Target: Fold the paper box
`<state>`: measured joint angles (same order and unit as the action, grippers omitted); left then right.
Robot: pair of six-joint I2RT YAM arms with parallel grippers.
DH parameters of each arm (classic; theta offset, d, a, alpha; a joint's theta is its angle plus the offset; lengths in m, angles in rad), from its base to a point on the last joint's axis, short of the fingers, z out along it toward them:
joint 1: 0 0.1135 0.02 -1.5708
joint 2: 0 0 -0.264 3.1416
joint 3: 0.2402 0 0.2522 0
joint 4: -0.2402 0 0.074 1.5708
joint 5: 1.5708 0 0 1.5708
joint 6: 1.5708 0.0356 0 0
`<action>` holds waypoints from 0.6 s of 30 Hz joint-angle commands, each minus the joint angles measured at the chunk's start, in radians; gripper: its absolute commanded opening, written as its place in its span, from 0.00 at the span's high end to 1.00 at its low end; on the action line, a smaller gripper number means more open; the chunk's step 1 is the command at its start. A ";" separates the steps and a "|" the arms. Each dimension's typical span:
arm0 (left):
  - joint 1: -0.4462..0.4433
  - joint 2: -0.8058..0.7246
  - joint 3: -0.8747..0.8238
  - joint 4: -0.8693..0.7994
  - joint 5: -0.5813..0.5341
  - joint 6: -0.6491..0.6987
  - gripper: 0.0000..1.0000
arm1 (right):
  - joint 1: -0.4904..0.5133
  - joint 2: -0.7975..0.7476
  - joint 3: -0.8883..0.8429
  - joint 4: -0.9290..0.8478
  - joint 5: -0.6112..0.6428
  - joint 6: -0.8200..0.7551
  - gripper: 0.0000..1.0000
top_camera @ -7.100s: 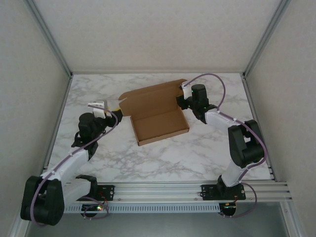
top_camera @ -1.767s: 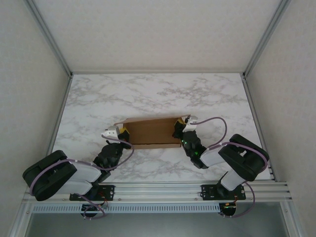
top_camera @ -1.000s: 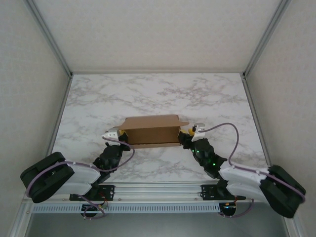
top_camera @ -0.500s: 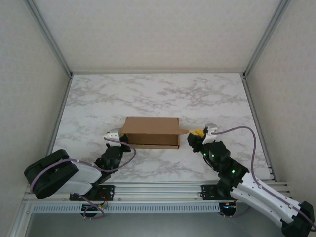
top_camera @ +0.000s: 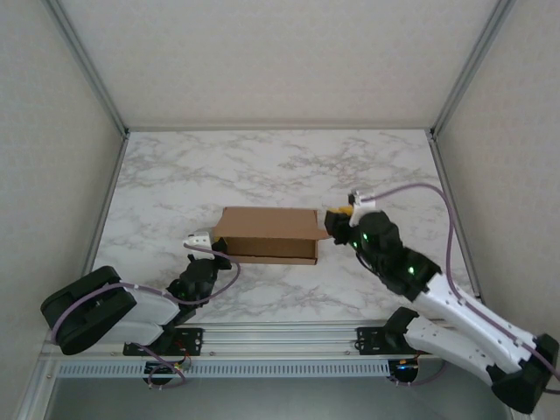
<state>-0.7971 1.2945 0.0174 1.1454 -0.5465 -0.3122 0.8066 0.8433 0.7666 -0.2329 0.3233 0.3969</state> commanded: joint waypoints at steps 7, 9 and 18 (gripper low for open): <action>-0.008 -0.003 0.019 -0.092 0.041 -0.008 0.93 | -0.007 0.398 0.285 -0.164 -0.308 0.125 0.63; -0.008 -0.017 0.024 -0.123 0.050 -0.010 0.86 | -0.007 0.443 0.282 -0.156 -0.315 0.139 0.63; -0.007 -0.274 0.021 -0.360 0.090 -0.062 0.54 | -0.007 0.560 0.239 -0.121 -0.285 0.114 0.62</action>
<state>-0.7982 1.0874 0.0292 0.9039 -0.4870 -0.3412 0.8017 1.3808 1.0225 -0.3557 0.0296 0.5106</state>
